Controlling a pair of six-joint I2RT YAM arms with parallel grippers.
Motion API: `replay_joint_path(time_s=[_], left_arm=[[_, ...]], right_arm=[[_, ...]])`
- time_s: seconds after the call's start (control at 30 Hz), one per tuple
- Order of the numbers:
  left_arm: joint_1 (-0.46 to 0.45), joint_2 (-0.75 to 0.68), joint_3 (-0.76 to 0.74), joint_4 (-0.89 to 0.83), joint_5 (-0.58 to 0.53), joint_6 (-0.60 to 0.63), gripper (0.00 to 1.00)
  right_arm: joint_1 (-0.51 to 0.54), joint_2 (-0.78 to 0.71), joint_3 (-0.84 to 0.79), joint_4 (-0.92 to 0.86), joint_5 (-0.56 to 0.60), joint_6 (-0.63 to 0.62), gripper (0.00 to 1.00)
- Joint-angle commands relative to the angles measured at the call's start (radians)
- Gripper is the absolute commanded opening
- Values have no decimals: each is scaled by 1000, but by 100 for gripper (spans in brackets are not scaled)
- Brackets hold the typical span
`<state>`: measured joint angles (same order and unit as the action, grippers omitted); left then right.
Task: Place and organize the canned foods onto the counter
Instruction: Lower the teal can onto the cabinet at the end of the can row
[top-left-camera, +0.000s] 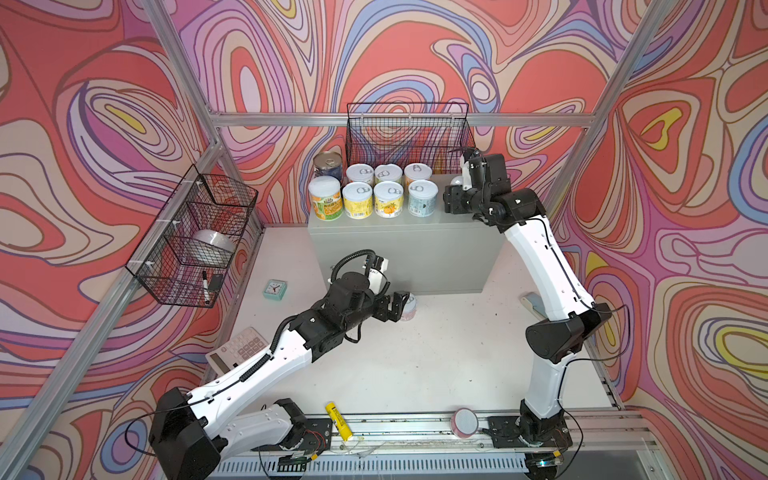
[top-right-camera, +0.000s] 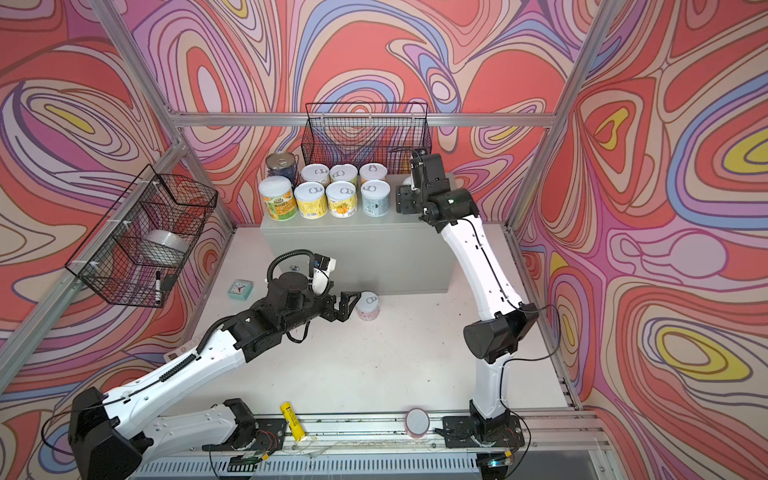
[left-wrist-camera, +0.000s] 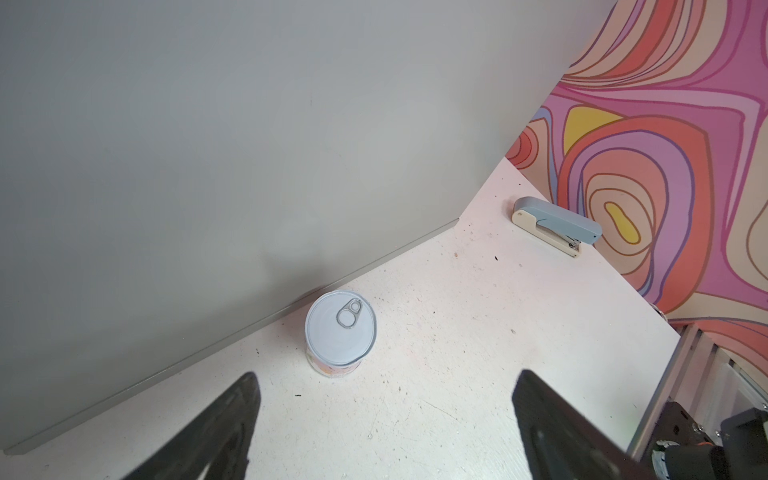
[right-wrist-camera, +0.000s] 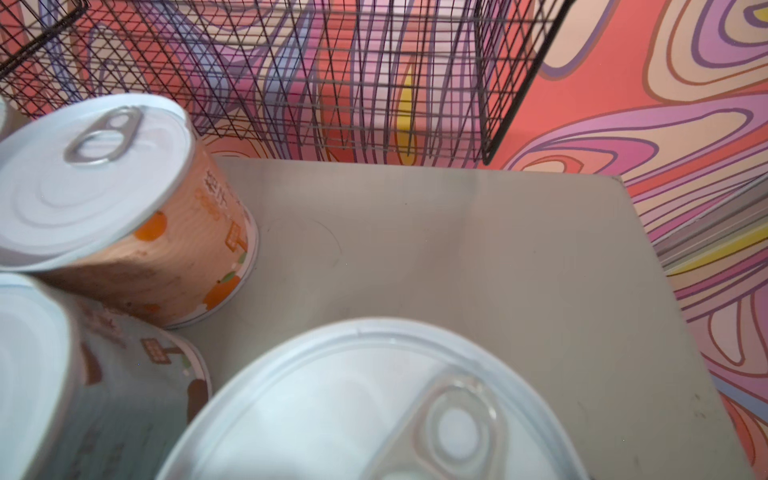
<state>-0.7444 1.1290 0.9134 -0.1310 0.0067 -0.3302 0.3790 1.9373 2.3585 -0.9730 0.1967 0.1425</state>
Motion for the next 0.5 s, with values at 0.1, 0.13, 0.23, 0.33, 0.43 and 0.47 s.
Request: replay_joint_path(time_s=[0.1, 0.13, 0.23, 0.33, 0.43, 0.47], left_arm=[[4, 9, 36, 7, -20, 37, 98], [7, 6, 40, 16, -19, 41, 98], [30, 13, 79, 32, 2, 49, 98], [53, 37, 152, 11, 30, 69, 98], [62, 61, 234, -13, 59, 103, 98], [63, 72, 264, -24, 67, 113, 98]], right_arm=[[-7, -22, 3, 24, -25, 15, 90], [-7, -24, 0, 26, -25, 17, 93], [-8, -31, -4, 29, -22, 18, 97], [-7, -38, -5, 39, -25, 19, 98], [-6, -58, -1, 60, -32, 19, 98], [-7, -62, 8, 65, -37, 17, 98]])
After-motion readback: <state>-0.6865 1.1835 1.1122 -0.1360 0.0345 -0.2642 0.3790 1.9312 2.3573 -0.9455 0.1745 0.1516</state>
